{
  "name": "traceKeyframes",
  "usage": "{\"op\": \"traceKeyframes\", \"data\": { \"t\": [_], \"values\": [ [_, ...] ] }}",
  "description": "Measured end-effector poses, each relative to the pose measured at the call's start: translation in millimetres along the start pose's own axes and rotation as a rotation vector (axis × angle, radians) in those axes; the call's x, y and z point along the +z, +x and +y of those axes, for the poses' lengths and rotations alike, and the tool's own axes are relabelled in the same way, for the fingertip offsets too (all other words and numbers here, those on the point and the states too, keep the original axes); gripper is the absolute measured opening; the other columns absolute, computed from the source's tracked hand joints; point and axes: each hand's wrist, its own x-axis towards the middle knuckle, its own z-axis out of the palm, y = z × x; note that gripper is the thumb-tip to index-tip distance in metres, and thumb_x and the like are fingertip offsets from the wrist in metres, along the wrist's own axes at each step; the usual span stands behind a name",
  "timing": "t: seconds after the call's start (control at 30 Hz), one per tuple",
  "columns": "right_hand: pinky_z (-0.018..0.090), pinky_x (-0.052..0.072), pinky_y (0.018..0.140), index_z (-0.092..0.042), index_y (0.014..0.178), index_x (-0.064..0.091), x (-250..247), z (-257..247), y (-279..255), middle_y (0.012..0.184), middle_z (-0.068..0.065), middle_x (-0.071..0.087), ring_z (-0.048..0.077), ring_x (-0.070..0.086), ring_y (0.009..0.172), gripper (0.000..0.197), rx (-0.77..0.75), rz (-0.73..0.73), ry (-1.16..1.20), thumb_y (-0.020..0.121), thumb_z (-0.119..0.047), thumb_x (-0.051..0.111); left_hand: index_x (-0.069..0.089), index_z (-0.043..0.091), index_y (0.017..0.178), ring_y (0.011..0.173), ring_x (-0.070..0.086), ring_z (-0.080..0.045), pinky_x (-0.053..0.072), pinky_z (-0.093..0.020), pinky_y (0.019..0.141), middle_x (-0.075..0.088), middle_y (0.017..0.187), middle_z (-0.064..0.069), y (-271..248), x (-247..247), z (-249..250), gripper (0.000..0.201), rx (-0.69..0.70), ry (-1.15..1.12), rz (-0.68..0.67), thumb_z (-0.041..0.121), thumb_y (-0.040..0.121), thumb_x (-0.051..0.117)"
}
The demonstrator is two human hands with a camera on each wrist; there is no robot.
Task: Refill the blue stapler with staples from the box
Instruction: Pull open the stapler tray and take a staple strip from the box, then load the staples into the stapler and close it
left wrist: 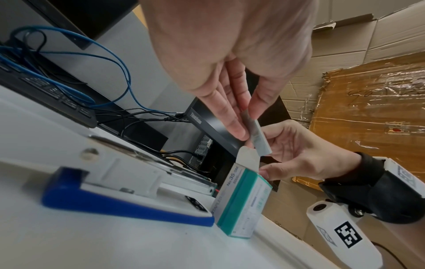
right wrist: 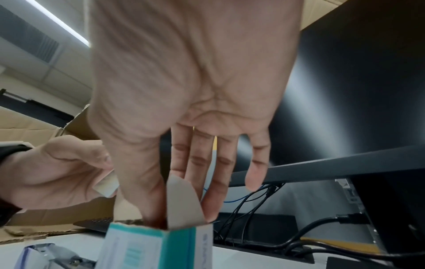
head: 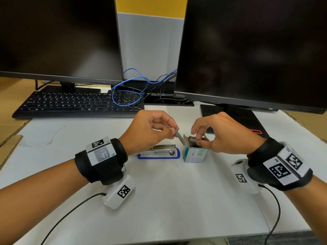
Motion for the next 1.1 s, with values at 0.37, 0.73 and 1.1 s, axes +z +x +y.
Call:
{"op": "traceKeyframes", "data": {
  "t": [0.37, 0.73, 1.1],
  "values": [
    [0.013, 0.045, 0.087, -0.038, 0.13, 0.057, 9.0, -4.0, 5.8, 0.124, -0.019, 0.062, 0.001, 0.058, 0.109, 0.05, -0.142, -0.005, 0.05, 0.083, -0.049, 0.069, 0.07, 0.0, 0.093, 0.079, 0.077, -0.033, 0.062, -0.046, 0.08, 0.076, 0.092, -0.018, -2.1, -4.2, -1.8, 0.013, 0.028, 0.02, 0.042, -0.008, 0.083, 0.069],
    [0.022, 0.058, 0.079, -0.022, 0.091, 0.081, 10.7, 12.8, -3.4, 0.121, -0.01, 0.071, 0.011, 0.067, 0.099, 0.034, -0.12, 0.022, -0.043, 0.084, -0.046, 0.06, 0.077, 0.0, 0.094, 0.077, 0.078, -0.025, 0.062, -0.039, 0.082, 0.078, 0.089, -0.012, -7.2, -15.8, -9.3, 0.014, 0.024, 0.089, 0.093, -0.005, 0.084, 0.07],
    [0.026, 0.062, 0.077, -0.025, 0.086, 0.051, 7.0, 31.3, -14.5, 0.109, -0.007, 0.072, 0.009, 0.072, 0.097, 0.051, -0.004, 0.052, 0.241, 0.058, -0.045, 0.089, 0.077, 0.0, 0.096, 0.077, 0.078, -0.024, 0.062, -0.037, 0.082, 0.079, 0.089, -0.012, -8.1, -22.1, -9.6, 0.014, 0.007, 0.092, 0.103, -0.003, 0.083, 0.071]
  ]
}}
